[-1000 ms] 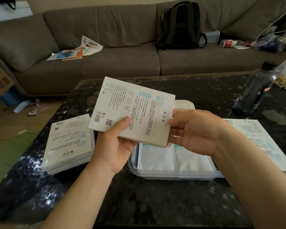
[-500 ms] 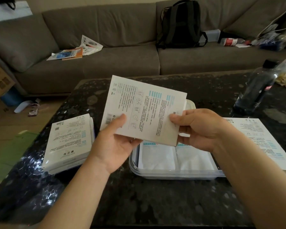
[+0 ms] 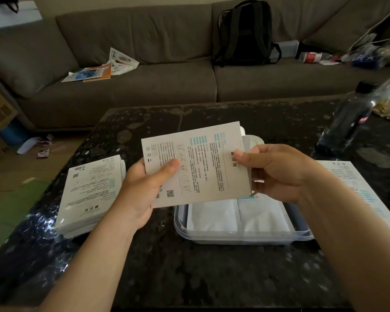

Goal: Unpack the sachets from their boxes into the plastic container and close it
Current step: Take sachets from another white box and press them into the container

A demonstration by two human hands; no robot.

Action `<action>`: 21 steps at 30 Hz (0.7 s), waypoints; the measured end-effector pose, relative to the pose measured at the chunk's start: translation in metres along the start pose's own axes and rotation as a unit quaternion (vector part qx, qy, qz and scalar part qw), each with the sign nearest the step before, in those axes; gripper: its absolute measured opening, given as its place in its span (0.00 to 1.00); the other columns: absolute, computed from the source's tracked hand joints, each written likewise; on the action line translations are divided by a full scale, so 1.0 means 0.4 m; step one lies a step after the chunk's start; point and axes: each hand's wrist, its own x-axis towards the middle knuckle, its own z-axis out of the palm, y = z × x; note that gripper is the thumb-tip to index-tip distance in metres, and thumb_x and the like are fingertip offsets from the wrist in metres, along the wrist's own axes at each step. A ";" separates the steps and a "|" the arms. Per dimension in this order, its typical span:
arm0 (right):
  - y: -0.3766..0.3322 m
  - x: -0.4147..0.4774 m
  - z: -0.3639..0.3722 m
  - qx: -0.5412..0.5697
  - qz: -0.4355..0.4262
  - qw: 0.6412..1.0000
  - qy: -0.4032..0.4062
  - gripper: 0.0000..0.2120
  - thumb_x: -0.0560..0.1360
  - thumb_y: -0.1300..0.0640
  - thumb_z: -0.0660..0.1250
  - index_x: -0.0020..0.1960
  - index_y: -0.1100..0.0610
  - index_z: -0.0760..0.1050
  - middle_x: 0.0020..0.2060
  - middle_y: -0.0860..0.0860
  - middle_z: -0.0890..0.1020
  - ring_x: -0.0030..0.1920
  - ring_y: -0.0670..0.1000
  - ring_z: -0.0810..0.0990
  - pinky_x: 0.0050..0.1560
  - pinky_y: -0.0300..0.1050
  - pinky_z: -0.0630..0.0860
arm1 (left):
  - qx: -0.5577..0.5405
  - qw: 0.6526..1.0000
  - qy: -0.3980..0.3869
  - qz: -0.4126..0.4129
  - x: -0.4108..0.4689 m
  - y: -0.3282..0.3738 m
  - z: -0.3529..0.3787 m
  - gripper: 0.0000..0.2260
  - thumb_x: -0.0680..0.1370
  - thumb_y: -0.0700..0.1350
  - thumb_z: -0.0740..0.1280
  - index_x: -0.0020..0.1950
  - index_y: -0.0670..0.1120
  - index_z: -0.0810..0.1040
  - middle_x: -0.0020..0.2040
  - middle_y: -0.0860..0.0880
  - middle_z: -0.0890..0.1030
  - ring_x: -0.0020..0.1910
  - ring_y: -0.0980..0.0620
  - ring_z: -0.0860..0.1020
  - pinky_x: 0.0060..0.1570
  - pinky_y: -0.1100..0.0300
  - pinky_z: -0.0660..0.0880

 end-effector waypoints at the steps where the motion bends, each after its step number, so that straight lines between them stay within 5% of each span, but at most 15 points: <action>1: 0.001 0.000 -0.002 0.005 0.005 1.000 -0.009 0.10 0.74 0.55 0.72 0.45 0.59 0.72 0.48 0.55 0.87 0.53 0.58 0.84 0.51 0.54 0.82 | 0.001 1.000 0.001 0.000 0.002 0.001 -0.004 0.21 0.70 0.50 0.75 0.63 0.49 0.83 0.58 0.49 0.88 0.59 0.47 0.86 0.61 0.40 0.80; 8: 0.000 -0.004 -0.005 0.054 0.016 0.998 -0.022 0.17 0.76 0.52 0.69 0.62 0.58 0.79 0.48 0.55 0.87 0.53 0.58 0.85 0.47 0.54 0.82 | -0.006 1.000 0.003 -0.007 0.009 0.007 -0.020 0.21 0.70 0.48 0.74 0.63 0.49 0.83 0.59 0.48 0.87 0.59 0.46 0.86 0.62 0.38 0.79; 15: -0.016 -0.016 0.012 -0.032 -0.069 0.993 0.085 0.12 0.81 0.49 0.64 0.47 0.58 0.72 0.49 0.56 0.84 0.51 0.59 0.82 0.47 0.57 0.80 | -0.019 1.000 0.014 -0.013 0.016 0.006 -0.032 0.21 0.71 0.48 0.74 0.64 0.49 0.83 0.59 0.48 0.87 0.58 0.46 0.86 0.61 0.39 0.80; 21: -0.029 -0.028 0.017 -0.136 -0.178 0.958 0.177 0.15 0.83 0.44 0.58 0.53 0.54 0.74 0.46 0.48 0.81 0.44 0.52 0.81 0.36 0.41 0.75 | -0.011 1.000 0.019 -0.011 0.018 0.005 -0.037 0.21 0.71 0.48 0.74 0.64 0.49 0.83 0.59 0.47 0.87 0.58 0.45 0.86 0.61 0.38 0.80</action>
